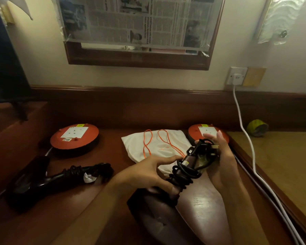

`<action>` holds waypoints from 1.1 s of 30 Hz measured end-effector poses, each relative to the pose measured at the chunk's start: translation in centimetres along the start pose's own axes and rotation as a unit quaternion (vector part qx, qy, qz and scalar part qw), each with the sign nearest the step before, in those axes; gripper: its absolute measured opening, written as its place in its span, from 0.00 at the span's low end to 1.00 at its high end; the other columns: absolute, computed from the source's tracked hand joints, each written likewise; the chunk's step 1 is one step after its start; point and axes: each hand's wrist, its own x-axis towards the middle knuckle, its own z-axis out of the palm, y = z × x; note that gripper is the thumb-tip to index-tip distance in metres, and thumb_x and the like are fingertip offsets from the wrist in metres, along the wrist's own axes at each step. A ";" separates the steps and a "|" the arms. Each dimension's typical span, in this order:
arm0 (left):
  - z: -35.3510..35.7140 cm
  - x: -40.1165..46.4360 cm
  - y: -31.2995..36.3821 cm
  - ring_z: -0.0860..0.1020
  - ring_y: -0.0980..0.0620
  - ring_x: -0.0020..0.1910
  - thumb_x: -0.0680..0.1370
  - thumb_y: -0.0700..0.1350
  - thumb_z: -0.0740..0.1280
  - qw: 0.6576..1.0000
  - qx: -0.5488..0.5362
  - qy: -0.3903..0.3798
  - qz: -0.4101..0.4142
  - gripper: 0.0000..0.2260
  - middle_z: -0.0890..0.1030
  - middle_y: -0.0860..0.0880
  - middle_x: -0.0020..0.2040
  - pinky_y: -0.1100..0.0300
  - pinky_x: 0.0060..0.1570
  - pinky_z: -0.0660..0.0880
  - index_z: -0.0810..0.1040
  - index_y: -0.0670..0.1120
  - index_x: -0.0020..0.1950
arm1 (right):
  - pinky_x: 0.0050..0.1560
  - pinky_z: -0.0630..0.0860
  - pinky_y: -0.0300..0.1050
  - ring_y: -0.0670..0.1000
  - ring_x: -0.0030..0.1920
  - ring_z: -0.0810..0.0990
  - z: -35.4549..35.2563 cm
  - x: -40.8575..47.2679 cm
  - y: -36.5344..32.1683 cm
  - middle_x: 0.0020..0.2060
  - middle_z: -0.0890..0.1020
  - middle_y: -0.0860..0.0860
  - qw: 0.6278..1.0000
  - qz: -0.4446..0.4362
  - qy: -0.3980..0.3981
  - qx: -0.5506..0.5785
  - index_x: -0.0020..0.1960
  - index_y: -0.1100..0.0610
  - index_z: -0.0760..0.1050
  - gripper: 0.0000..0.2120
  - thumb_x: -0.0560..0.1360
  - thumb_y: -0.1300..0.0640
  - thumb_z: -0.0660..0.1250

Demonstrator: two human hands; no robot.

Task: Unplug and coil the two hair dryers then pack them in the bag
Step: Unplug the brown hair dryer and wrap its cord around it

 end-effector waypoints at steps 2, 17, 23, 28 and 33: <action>0.1 1.1 -0.1 0.86 0.49 0.55 0.71 0.32 0.79 1.000 -0.001 -0.008 -0.018 0.40 0.85 0.50 0.63 0.49 0.62 0.81 0.71 0.54 0.78 | 0.53 0.78 0.52 0.63 0.56 0.81 -0.6 -1.0 -0.7 0.52 0.83 0.61 1.000 0.013 -0.008 0.003 0.59 0.61 0.80 0.26 0.81 0.39 0.59; 5.5 17.6 1.7 0.82 0.50 0.63 0.77 0.44 0.76 0.968 0.120 -0.201 -0.088 0.23 0.83 0.47 0.65 0.56 0.66 0.76 0.78 0.45 0.71 | 0.45 0.80 0.49 0.56 0.51 0.86 -9.0 -2.8 5.3 0.52 0.87 0.53 0.973 0.106 0.078 -0.190 0.61 0.54 0.80 0.13 0.77 0.55 0.73; 8.1 21.4 1.8 0.78 0.51 0.64 0.74 0.58 0.76 0.924 0.311 -0.219 -0.047 0.30 0.81 0.51 0.67 0.51 0.69 0.72 0.78 0.49 0.73 | 0.57 0.82 0.59 0.60 0.51 0.86 -10.3 -2.0 7.1 0.49 0.86 0.60 0.965 0.143 0.147 -0.165 0.60 0.58 0.75 0.11 0.79 0.59 0.71; 8.4 21.3 2.4 0.79 0.52 0.60 0.74 0.57 0.76 0.918 0.333 -0.214 -0.031 0.26 0.82 0.54 0.60 0.53 0.65 0.75 0.80 0.50 0.70 | 0.54 0.80 0.48 0.53 0.50 0.83 -10.4 -2.9 6.6 0.51 0.81 0.55 0.962 0.150 0.139 -0.179 0.76 0.67 0.63 0.29 0.80 0.60 0.69; 7.4 17.8 2.6 0.81 0.52 0.61 0.74 0.62 0.75 0.947 0.296 -0.127 -0.013 0.31 0.83 0.50 0.64 0.56 0.64 0.76 0.77 0.50 0.74 | 0.39 0.79 0.43 0.53 0.44 0.85 -12.4 -3.1 5.3 0.44 0.84 0.53 0.901 0.055 0.133 -0.409 0.66 0.62 0.77 0.16 0.79 0.61 0.69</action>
